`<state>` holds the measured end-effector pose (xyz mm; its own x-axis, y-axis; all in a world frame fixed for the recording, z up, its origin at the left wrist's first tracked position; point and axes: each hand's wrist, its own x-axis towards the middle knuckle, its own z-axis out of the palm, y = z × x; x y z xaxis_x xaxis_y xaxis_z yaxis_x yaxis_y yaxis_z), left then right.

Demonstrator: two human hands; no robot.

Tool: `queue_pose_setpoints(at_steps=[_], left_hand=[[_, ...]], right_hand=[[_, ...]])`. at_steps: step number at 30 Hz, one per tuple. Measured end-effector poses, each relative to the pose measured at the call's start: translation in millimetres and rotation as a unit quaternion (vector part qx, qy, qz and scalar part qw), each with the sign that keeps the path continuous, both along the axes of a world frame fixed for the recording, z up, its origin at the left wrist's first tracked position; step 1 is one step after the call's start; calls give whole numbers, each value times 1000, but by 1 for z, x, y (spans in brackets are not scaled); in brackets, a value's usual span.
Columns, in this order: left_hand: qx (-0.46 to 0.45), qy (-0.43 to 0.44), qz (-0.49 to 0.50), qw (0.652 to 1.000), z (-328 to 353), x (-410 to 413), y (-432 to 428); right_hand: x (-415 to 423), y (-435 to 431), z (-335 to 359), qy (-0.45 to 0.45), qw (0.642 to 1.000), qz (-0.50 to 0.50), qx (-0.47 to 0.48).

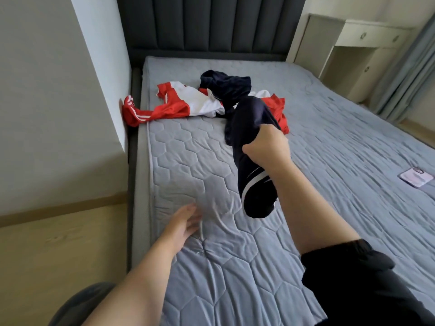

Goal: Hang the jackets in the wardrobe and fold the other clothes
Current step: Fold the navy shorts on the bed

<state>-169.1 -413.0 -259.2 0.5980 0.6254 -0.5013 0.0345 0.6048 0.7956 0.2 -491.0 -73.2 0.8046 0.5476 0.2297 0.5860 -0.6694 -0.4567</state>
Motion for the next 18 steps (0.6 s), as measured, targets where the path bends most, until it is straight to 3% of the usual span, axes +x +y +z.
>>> queue_pose_setpoints(at_steps=[3,6,8,10,13,15,18], left_hand=[[-93,-68,29,993,5,-5,11],[-146,-81,17,986,2,-12,16],[-74,19,10,997,-5,-14,14],[32,121,43,991,-11,-14,11],[107,196,45,974,-14,-11,8],[105,219,48,969,-16,-9,11],[76,226,24,971,-14,-12,18]], right_hand=[[-43,16,-23,-84,991,63,-86],[-74,27,-72,34,971,171,-161],[-76,24,-102,140,955,189,-178],[-62,13,-125,191,958,160,-145],[-29,-6,-150,202,974,75,-72],[-10,-21,-163,208,977,9,-42],[3,-39,-182,362,930,-69,9]])
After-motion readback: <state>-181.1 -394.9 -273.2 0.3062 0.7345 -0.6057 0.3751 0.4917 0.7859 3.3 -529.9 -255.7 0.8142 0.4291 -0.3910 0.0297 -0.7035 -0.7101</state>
